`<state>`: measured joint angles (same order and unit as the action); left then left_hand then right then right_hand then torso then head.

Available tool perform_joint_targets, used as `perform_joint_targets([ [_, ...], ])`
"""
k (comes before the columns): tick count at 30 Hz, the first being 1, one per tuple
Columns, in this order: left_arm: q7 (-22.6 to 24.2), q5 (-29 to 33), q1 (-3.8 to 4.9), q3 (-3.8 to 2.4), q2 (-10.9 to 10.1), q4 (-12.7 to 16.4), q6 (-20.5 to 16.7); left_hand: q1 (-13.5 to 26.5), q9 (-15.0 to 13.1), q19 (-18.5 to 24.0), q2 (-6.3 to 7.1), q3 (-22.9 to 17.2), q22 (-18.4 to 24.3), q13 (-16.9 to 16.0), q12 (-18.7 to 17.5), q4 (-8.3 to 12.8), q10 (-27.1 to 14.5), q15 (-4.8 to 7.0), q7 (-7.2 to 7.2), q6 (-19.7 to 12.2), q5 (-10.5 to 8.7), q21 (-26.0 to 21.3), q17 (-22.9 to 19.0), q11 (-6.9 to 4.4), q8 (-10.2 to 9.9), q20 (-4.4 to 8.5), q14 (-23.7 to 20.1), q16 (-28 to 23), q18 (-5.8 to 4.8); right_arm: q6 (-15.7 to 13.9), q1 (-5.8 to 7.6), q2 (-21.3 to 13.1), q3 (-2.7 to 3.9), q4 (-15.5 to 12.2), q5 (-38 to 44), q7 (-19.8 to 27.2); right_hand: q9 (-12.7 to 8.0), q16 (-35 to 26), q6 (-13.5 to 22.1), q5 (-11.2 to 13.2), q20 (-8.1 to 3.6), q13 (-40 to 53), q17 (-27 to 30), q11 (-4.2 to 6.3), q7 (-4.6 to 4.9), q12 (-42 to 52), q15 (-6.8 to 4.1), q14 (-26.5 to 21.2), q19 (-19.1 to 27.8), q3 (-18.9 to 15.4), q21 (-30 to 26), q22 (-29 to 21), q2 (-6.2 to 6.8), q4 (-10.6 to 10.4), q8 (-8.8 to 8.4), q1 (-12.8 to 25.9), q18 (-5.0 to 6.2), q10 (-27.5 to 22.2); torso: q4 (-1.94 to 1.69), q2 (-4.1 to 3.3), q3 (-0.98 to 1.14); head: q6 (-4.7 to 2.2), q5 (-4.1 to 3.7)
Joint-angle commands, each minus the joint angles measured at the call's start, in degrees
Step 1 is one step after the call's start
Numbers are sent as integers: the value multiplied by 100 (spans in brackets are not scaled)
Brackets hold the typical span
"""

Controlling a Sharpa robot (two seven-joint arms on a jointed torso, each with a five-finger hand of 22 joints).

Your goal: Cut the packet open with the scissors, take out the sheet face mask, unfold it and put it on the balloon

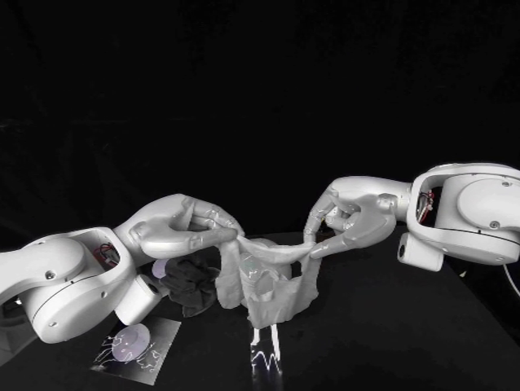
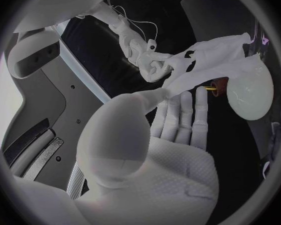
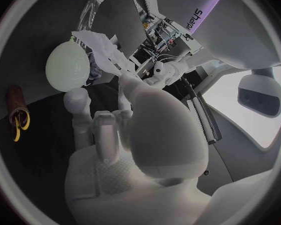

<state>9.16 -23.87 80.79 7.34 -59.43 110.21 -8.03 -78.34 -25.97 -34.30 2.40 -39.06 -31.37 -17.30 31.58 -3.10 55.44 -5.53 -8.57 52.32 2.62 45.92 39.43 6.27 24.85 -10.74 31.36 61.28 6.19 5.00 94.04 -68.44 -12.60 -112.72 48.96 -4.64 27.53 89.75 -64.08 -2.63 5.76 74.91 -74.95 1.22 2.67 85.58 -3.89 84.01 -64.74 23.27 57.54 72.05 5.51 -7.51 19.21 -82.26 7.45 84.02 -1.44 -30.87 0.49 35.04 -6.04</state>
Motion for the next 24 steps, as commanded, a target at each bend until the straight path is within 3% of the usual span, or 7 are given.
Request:
perform_joint_targets([
  [1, -122, -10, -65, 13, 27, 9, 244, -25, -803, 30, 30, -29, -9, 5, 22, -6, 21, -2, 9, 40, 19, 30, -5, -13, 20, 3, 54, 35, 56, 253, -26, -15, -29, -1, 2, -47, 10, 22, -28, -16, -4, 1230, -1497, 22, 2, -23, -31, 596, 35, 35, -20, -4, -36, 8, 16, -23, 21, 489, 13, -9, -2, 162, -6],
  [6, -149, -76, -251, 43, 99, -99, 230, -27, -808, 34, 36, -42, -21, 14, 23, -5, 23, 0, 8, 45, 19, 44, -23, -13, 10, 3, 57, 41, 59, -48, -155, 69, -90, 102, 250, -194, 10, 22, -26, -16, -4, 1232, -1495, 21, 3, -19, -31, 595, 44, 37, -31, -10, -35, 8, 16, -23, 23, 490, 6, -10, 11, 301, -12],
  [13, -96, -260, -484, 58, 328, -557, 219, -31, -815, 44, 43, -66, -42, 29, 22, -4, 23, 0, 4, 52, 19, 65, -55, -13, -10, 4, 58, 50, 61, -916, -612, 392, -115, 404, 735, -376, 11, 19, -25, -16, -4, 1216, -1489, 21, 4, -46, -30, 593, 46, 41, -36, -13, -36, 8, 17, -23, 25, 484, 12, -29, 3, 477, -13],
  [20, -65, -409, -596, 62, 527, -994, 166, -35, -819, 50, 48, -79, -53, 36, 24, -3, 25, 0, 2, 56, 19, 77, -71, -12, -20, 3, 57, 54, 62, -1428, -927, 701, -118, 770, 1372, -501, 12, 19, -25, -16, -4, 1221, -1488, 21, 4, -39, -30, 592, 46, 44, -38, -14, -36, 8, 18, -23, 25, 485, 16, -64, 7, 563, 14],
  [24, -63, -460, -622, 63, 572, -1128, 147, -35, -819, 50, 48, -79, -53, 36, 24, -3, 25, 0, 2, 56, 19, 77, -71, -12, -20, 3, 57, 54, 62, -1615, -1004, 847, -118, 962, 1573, -524, 12, 20, -25, -16, -5, 1223, -1491, 21, 4, -36, -30, 593, 47, 44, -40, -14, -36, 8, 19, -23, 26, 486, 17, -77, 9, 596, 39],
])
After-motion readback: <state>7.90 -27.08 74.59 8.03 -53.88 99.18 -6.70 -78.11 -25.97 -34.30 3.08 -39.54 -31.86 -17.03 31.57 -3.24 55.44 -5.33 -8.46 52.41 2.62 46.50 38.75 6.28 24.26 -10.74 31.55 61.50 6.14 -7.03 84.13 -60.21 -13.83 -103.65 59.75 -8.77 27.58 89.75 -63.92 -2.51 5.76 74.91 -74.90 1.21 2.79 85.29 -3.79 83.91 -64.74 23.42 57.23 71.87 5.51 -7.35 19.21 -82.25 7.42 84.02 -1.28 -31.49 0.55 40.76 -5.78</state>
